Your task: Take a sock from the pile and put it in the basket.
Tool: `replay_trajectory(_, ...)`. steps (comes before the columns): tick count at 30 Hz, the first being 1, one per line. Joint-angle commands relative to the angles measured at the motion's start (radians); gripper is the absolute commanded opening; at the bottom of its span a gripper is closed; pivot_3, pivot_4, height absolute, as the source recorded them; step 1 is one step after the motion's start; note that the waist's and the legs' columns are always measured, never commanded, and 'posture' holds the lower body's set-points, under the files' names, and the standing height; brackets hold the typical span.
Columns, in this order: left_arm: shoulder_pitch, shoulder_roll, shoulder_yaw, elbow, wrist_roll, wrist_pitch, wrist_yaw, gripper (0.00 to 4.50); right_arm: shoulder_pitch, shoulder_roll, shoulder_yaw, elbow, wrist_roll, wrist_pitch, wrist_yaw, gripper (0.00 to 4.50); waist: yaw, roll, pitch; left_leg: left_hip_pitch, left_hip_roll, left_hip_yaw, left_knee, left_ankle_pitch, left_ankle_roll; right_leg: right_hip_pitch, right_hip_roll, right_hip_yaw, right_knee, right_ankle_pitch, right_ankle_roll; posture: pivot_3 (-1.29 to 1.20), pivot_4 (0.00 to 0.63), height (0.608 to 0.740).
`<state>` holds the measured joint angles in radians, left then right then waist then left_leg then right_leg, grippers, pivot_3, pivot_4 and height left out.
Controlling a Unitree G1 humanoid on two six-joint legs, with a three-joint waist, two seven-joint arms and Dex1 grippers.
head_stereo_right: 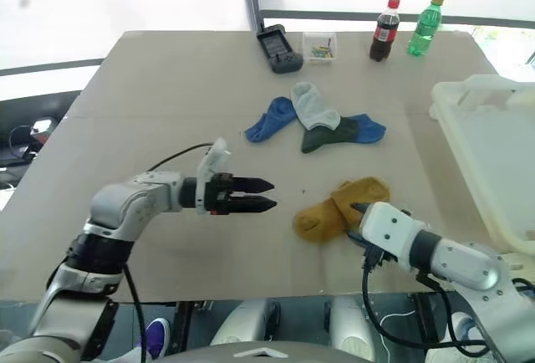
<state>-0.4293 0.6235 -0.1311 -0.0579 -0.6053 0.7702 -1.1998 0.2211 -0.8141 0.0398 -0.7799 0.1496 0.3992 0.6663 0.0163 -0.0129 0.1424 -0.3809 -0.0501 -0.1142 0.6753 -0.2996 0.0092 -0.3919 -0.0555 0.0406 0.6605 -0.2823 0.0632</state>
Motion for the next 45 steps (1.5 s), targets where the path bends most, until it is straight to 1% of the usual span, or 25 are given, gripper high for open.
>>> replay_trajectory(1, 0.038, 0.044, -0.036, -0.102, 0.043, -0.096, -0.059, 3.55, -0.026, 0.047, -0.026, 0.005, 0.011, -0.022, -0.023, 3.31, -0.001, -0.001, 0.000, 0.000, 0.000, 0.000, 0.000, 0.000, 0.000, 0.000, 0.000, 0.000, 0.000, 0.000, 0.000, 0.00, 0.150, 0.740)
replay_trajectory(2, 0.051, 0.053, -0.054, -0.117, 0.061, -0.118, -0.069, 3.55, -0.035, 0.060, -0.038, 0.010, 0.018, -0.017, -0.026, 3.31, -0.003, 0.000, 0.000, -0.001, 0.000, 0.000, 0.000, 0.000, 0.000, 0.000, -0.002, 0.000, 0.000, 0.000, 0.000, 0.00, 0.150, 0.740)
replay_trajectory(4, 0.047, 0.041, -0.079, -0.128, 0.043, -0.038, -0.035, 3.55, -0.056, 0.085, -0.077, 0.026, 0.042, 0.007, -0.038, 3.31, -0.004, 0.000, 0.000, 0.000, 0.000, 0.001, -0.001, 0.000, 0.000, 0.000, -0.002, 0.001, 0.000, 0.000, 0.000, 0.00, 0.150, 0.740)
replay_trajectory(6, 0.031, 0.033, -0.128, -0.121, 0.053, 0.057, 0.007, 3.55, -0.075, 0.103, -0.110, 0.053, 0.056, 0.023, -0.046, 3.31, -0.003, 0.000, 0.000, 0.000, 0.000, 0.000, 0.000, 0.000, 0.000, 0.000, -0.001, 0.001, 0.001, 0.000, 0.000, 0.00, 0.150, 0.740)
replay_trajectory(8, 0.024, -0.003, -0.137, -0.131, 0.013, 0.131, 0.036, 3.55, -0.071, 0.103, -0.129, 0.075, 0.054, 0.029, -0.042, 3.31, -0.003, -0.001, 0.000, 0.000, 0.000, 0.000, 0.000, 0.000, 0.001, 0.000, 0.001, 0.000, 0.002, 0.000, 0.000, 0.00, 0.150, 0.740)
replay_trajectory(12, -0.017, -0.104, -0.115, -0.121, -0.057, 0.328, 0.144, 3.55, -0.047, 0.094, -0.146, 0.129, 0.027, -0.013, -0.035, 3.31, -0.003, -0.001, 0.000, 0.000, 0.000, 0.000, 0.001, 0.000, 0.001, 0.001, 0.002, 0.000, 0.002, 0.000, 0.000, 0.00, 0.150, 0.740)
replay_trajectory(17, -0.041, -0.202, -0.092, -0.107, -0.105, 0.461, 0.247, 3.55, -0.043, 0.103, -0.147, 0.193, -0.003, -0.061, -0.048, 3.31, -0.015, -0.001, 0.000, 0.001, 0.000, 0.001, 0.001, 0.000, 0.001, 0.001, 0.002, 0.001, 0.003, 0.000, 0.000, 0.00, 0.150, 0.740)
replay_trajectory(20, -0.043, -0.231, -0.085, -0.096, -0.116, 0.502, 0.285, 2.66, -0.038, 0.108, -0.146, 0.203, -0.013, -0.074, -0.050, 3.38, -0.020, -0.001, 0.000, 0.001, 0.001, 0.001, 0.001, 0.000, 0.001, 0.001, 0.003, 0.001, 0.004, 0.000, 0.000, 0.00, 0.150, 0.740)
replay_trajectory(22, -0.042, -0.249, -0.066, -0.090, -0.136, 0.515, 0.299, 1.74, -0.031, 0.111, -0.151, 0.203, -0.016, -0.075, -0.053, 3.38, -0.023, -0.001, 0.000, 0.001, 0.001, 0.001, 0.001, 0.000, 0.000, 0.001, 0.003, 0.001, 0.004, 0.000, 0.000, 0.00, 0.150, 0.740)
replay_trajectory(25, -0.043, -0.267, -0.035, -0.085, -0.162, 0.536, 0.318, 0.11, -0.016, 0.113, -0.151, 0.211, -0.034, -0.086, -0.059, 3.38, -0.024, -0.001, 0.000, 0.001, 0.001, 0.001, 0.002, 0.000, 0.000, 0.001, 0.002, 0.001, 0.003, 0.000, 0.000, 0.00, 0.150, 0.740)
replay_trajectory(26, -0.044, -0.271, -0.025, -0.084, -0.167, 0.547, 0.329, 0.05, -0.013, 0.114, -0.149, 0.214, -0.039, -0.091, -0.060, 3.38, -0.024, -0.001, 0.000, 0.001, 0.000, 0.001, 0.002, 0.000, 0.000, 0.001, 0.002, 0.001, 0.003, 0.000, 0.000, 0.00, 0.150, 0.740)
replay_trajectory(32, -0.057, -0.280, -0.007, -0.082, -0.172, 0.567, 0.371, 0.05, -0.019, 0.095, -0.121, 0.239, -0.091, -0.130, -0.045, 3.38, -0.024, -0.001, 0.000, 0.001, 0.000, 0.001, 0.002, 0.000, 0.000, 0.001, 0.002, 0.001, 0.003, 0.000, 0.000, 0.00, 0.150, 0.740)
replay_trajectory(36, -0.057, -0.259, -0.011, -0.097, -0.174, 0.564, 0.368, 0.05, -0.038, 0.102, -0.104, 0.266, -0.098, -0.140, -0.031, 3.38, -0.024, -0.001, 0.000, 0.001, 0.000, 0.001, 0.002, 0.000, 0.000, 0.001, 0.002, 0.001, 0.003, 0.000, 0.000, 0.00, 0.150, 0.740)
replay_trajectory(40, -0.036, -0.196, -0.024, -0.149, -0.156, 0.469, 0.314, 0.05, -0.083, 0.136, -0.073, 0.303, -0.051, -0.090, -0.009, 3.38, -0.027, -0.001, 0.000, 0.001, 0.001, 0.001, 0.002, 0.000, 0.000, 0.001, 0.001, 0.001, 0.004, 0.000, 0.000, 0.00, 0.150, 0.740)
replay_trajectory(43, -0.022, -0.172, -0.028, -0.170, -0.140, 0.401, 0.298, 0.00, -0.103, 0.134, -0.022, 0.338, -0.064, -0.081, 0.017, 2.64, -0.027, -0.001, 0.000, 0.001, 0.001, 0.001, 0.002, 0.000, 0.000, 0.001, 0.000, 0.001, 0.003, 0.000, 0.000, 0.00, 0.150, 0.740)
replay_trajectory(44, -0.019, -0.170, -0.028, -0.174, -0.138, 0.385, 0.298, 0.00, -0.108, 0.135, -0.011, 0.344, -0.061, -0.075, 0.024, 2.16, -0.027, -0.001, 0.000, 0.001, 0.001, 0.001, 0.002, 0.000, 0.000, 0.001, 0.000, 0.001, 0.003, 0.000, 0.000, 0.00, 0.150, 0.740)
replay_trajectory(45, -0.015, -0.167, -0.027, -0.179, -0.138, 0.373, 0.299, 0.00, -0.115, 0.133, 0.008, 0.354, -0.067, -0.071, 0.033, 1.46, -0.026, -0.001, 0.000, 0.001, 0.001, 0.001, 0.002, 0.000, 0.000, 0.001, -0.001, 0.001, 0.003, 0.000, 0.000, 0.00, 0.150, 0.740)
